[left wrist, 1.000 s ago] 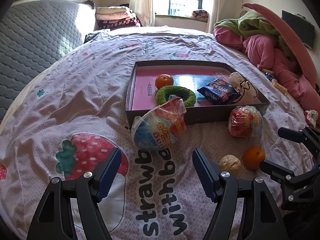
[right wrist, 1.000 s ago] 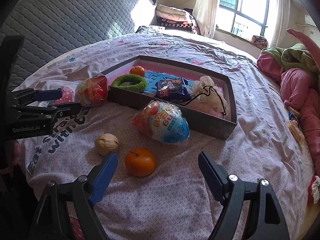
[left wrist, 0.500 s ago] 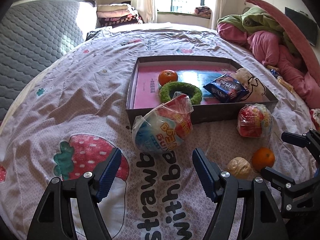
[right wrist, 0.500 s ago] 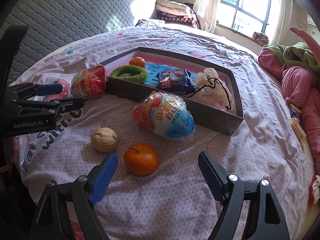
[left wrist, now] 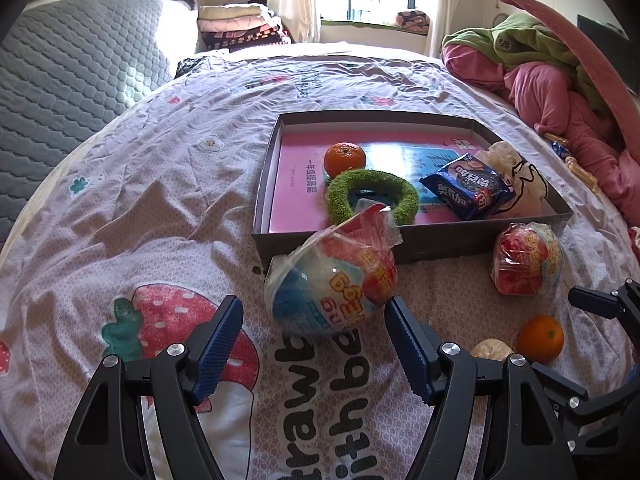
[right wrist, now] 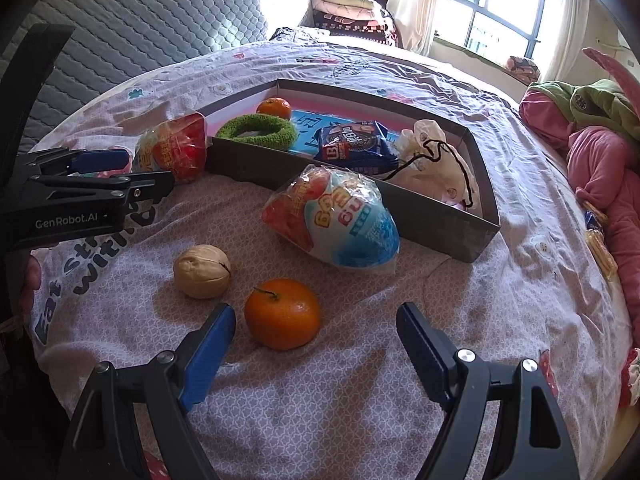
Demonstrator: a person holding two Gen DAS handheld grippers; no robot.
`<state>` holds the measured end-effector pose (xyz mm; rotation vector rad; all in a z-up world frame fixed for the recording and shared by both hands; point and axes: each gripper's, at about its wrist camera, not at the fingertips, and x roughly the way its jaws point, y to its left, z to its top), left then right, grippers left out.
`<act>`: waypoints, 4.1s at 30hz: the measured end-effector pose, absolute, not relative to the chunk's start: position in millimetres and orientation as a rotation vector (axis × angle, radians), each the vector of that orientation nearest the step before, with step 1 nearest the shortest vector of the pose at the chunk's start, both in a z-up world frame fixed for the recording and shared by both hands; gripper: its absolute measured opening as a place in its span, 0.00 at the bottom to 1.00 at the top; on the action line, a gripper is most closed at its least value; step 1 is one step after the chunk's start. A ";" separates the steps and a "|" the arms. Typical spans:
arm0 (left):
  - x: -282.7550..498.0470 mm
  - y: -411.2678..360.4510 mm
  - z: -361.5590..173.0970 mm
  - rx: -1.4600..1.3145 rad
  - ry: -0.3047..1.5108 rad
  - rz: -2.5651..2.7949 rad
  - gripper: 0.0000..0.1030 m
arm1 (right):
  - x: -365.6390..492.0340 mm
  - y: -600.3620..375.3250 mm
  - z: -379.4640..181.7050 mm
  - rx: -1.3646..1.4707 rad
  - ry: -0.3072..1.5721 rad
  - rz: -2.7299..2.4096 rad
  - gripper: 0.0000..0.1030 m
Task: Organize objects
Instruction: 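Grasp the bagged blue candy egg with the left tool while the right tool grasps the tangerine, then lift the candy egg with the left tool while the right tool carries the tangerine over the box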
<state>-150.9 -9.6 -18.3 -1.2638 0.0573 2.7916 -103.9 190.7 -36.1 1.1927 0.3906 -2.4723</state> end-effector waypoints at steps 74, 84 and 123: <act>-151.2 31.6 28.9 -1.031 -0.080 2.833 0.64 | -130.3 203.8 27.7 0.986 0.120 -2.590 0.37; -154.4 39.4 37.6 -0.973 -0.090 2.869 0.64 | -144.0 213.2 43.3 0.923 0.076 -2.690 0.37; -224.7 48.8 67.3 -0.882 -0.130 2.949 0.64 | -209.0 248.8 91.3 0.838 0.003 -2.787 0.37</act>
